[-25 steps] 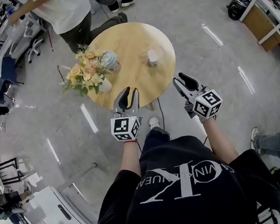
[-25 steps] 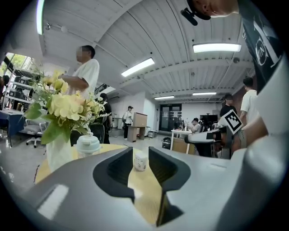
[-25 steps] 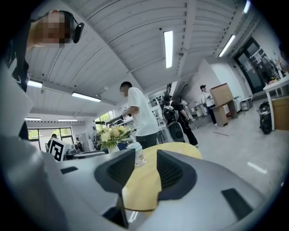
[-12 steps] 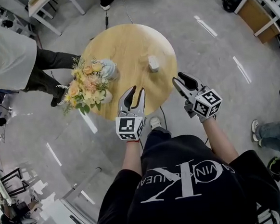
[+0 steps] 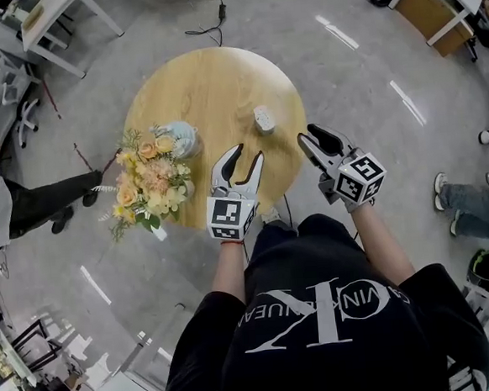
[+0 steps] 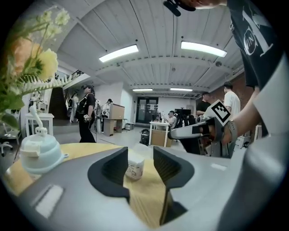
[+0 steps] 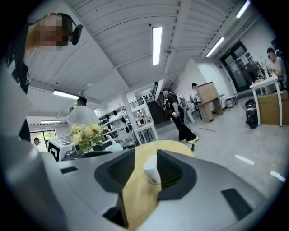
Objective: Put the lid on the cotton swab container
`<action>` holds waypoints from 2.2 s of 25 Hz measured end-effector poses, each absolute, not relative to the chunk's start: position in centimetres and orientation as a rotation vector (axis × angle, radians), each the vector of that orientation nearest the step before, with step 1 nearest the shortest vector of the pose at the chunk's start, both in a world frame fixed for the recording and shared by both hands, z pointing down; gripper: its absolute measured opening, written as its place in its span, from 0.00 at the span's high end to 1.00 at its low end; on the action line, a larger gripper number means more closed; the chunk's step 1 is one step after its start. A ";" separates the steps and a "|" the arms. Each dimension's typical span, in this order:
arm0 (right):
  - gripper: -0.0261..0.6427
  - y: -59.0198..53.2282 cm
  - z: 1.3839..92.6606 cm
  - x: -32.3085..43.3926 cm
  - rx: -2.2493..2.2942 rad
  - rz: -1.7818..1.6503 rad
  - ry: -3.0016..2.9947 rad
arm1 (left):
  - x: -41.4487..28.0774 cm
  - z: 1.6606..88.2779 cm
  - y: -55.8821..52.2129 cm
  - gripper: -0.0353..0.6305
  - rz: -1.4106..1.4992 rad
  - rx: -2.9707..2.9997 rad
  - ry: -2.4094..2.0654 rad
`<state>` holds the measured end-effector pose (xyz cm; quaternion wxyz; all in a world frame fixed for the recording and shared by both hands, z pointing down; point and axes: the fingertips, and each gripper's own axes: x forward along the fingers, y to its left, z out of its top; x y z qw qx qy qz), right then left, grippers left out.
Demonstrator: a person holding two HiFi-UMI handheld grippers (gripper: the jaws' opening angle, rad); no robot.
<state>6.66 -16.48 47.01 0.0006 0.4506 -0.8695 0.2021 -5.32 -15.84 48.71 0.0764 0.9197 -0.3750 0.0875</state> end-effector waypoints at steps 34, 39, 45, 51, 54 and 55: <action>0.79 -23.9 51.8 5.2 1.030 0.901 -2.738 | -0.2 59.9 -23.3 0.40 0.767 2.690 -0.820; 0.79 -24.3 51.1 4.9 1.008 0.907 -2.752 | 0.2 60.2 -23.5 0.40 0.786 2.686 -0.812; 0.79 -24.4 50.7 4.2 0.951 0.913 -2.776 | 0.6 60.4 -23.7 0.40 0.826 2.713 -0.805; 0.79 -24.3 50.5 2.8 0.884 0.927 -2.802 | 0.9 60.5 -23.8 0.42 0.841 2.713 -0.823; 0.80 -24.1 50.6 1.9 0.838 0.927 -2.809 | 0.9 60.5 -23.7 0.43 0.845 2.703 -0.829; 0.80 -24.0 50.6 1.5 0.819 0.924 -2.809 | 0.9 60.5 -23.7 0.43 0.846 2.700 -0.833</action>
